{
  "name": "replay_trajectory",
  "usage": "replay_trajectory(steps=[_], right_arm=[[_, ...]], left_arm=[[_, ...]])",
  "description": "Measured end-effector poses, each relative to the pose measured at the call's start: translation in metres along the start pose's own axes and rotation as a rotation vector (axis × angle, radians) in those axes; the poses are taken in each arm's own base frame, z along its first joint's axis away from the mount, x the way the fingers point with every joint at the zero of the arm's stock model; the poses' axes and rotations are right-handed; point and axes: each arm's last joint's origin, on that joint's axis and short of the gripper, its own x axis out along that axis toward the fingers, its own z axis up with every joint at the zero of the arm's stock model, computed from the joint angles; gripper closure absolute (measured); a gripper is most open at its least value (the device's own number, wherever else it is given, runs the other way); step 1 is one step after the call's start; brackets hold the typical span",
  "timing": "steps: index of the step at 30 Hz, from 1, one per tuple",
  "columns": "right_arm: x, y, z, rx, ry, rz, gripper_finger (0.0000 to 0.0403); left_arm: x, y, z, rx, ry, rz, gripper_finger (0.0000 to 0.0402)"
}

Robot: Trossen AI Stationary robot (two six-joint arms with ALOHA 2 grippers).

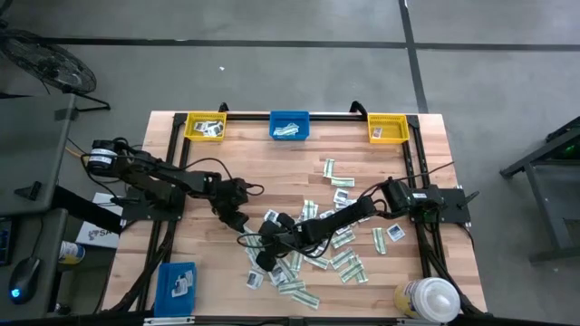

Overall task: Pick & Place First Aid Supplies
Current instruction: Put the green bandage pack into the top blue bin

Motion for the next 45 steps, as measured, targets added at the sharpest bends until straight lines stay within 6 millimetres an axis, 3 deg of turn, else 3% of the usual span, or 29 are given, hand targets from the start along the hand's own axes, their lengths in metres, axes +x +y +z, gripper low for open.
replay_trajectory(steps=[5, 11, 20, 35, 45], right_arm=[[0.000, 0.000, 0.000, 0.000, 0.000, 0.000, 0.0403], [0.000, 0.000, 0.000, 0.000, 0.000, -0.001, 0.0403], [-0.005, 0.001, 0.004, -0.030, -0.004, 0.007, 0.0402], [-0.088, -0.001, 0.068, -0.118, -0.114, -0.091, 0.0402], [-0.138, -0.011, 0.097, -0.149, -0.157, -0.148, 0.0402]], left_arm=[[0.000, 0.000, 0.000, 0.001, -0.006, 0.004, 0.0301], [0.000, 0.001, 0.000, 0.005, -0.013, 0.011, 0.0388], [0.000, 0.001, 0.000, 0.012, -0.018, 0.017, 0.0399], [-0.003, 0.000, 0.001, 0.028, -0.056, 0.040, 0.0401], [-0.036, -0.017, 0.004, 0.001, -0.136, 0.205, 0.0401]])
